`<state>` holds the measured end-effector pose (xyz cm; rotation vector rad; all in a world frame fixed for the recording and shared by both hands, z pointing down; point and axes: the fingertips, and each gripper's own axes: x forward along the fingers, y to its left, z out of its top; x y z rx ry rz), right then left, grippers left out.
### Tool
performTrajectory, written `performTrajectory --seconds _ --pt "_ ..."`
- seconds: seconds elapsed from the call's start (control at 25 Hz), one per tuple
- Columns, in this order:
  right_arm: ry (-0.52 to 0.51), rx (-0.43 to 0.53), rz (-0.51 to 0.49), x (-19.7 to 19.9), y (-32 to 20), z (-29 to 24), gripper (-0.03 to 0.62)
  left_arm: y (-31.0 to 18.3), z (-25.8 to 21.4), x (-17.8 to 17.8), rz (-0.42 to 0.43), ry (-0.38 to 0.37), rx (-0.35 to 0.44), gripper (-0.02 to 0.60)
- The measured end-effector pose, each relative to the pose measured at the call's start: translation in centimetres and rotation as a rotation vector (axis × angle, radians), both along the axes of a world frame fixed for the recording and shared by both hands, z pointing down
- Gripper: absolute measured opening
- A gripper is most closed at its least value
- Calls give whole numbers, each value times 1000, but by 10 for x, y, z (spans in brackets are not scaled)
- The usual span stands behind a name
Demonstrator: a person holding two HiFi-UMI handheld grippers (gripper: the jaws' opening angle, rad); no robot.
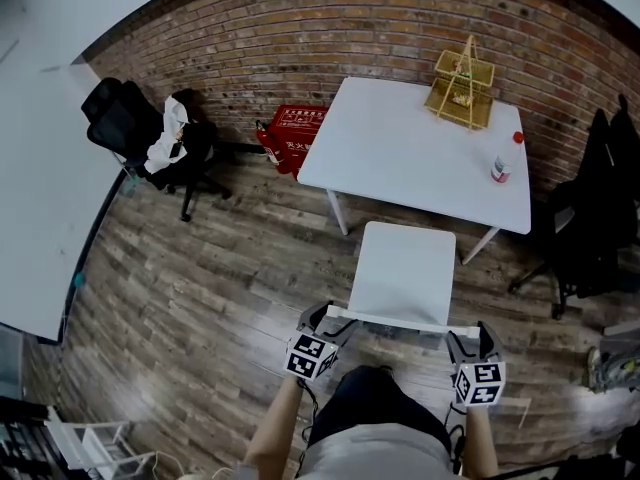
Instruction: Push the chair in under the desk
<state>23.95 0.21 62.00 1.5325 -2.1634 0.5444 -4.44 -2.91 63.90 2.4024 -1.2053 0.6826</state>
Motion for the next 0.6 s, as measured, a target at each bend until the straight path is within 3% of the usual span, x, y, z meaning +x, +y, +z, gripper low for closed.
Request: performTrajectory --seconds 0.6 --pt "5 -12 17 -4 -30 3 319 -32 3 -4 12 0 -1 314"
